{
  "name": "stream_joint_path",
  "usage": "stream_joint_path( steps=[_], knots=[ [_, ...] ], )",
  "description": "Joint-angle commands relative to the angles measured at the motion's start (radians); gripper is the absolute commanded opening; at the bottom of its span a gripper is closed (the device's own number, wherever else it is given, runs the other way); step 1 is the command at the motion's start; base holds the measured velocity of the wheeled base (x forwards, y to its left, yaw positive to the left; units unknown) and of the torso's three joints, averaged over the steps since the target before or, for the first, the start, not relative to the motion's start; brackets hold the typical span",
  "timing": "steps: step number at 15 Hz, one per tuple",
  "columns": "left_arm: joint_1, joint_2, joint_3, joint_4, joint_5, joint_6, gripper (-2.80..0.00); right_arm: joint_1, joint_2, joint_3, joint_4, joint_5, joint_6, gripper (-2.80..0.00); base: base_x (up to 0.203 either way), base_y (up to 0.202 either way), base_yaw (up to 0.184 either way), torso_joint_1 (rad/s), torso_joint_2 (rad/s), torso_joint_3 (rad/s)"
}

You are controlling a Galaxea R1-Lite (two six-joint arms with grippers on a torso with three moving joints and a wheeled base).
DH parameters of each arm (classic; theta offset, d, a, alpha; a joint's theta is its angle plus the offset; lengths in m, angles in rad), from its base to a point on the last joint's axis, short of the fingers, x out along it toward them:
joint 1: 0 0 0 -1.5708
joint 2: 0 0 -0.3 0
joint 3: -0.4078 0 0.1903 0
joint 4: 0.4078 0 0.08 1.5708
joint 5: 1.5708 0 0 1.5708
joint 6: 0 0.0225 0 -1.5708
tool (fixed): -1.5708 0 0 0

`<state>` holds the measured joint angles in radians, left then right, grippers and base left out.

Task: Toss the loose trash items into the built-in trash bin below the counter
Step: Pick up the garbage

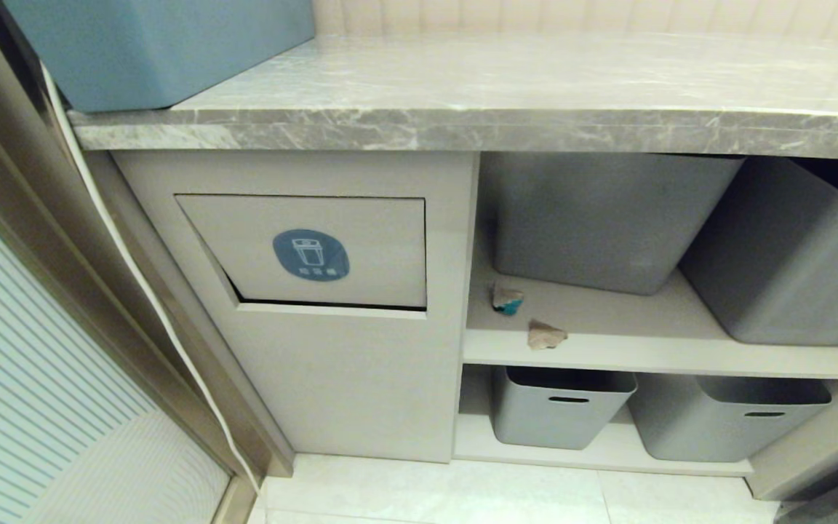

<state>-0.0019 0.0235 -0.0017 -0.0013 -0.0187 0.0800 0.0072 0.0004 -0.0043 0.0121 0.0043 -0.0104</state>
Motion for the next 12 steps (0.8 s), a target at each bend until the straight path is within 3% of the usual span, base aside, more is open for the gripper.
stream_joint_path(
  steps=[1, 4, 7, 12],
  knots=[
    [-0.001, -0.024, 0.002, 0.003, -0.003, 0.000, -2.80, 0.000, -0.002, 0.000, 0.000, 0.000, 0.000, -2.80, 0.000, 0.000, 0.000, 0.000, 0.00, 0.000],
    [-0.001, -0.024, 0.002, 0.003, -0.005, 0.023, -2.80, 0.000, -0.002, 0.000, 0.000, 0.000, 0.000, -2.80, 0.000, 0.000, 0.000, 0.000, 0.00, 0.000],
    [-0.001, -0.024, 0.002, 0.009, 0.018, -0.019, -2.80, 0.000, -0.002, 0.000, 0.000, 0.000, 0.000, -2.80, 0.000, 0.000, 0.000, 0.000, 0.00, 0.000],
    [-0.001, -0.024, 0.002, 0.006, 0.013, 0.005, -2.80, 0.000, 0.000, 0.000, 0.000, 0.000, 0.000, -2.80, 0.000, 0.000, 0.000, 0.000, 0.00, 0.000]
  ],
)
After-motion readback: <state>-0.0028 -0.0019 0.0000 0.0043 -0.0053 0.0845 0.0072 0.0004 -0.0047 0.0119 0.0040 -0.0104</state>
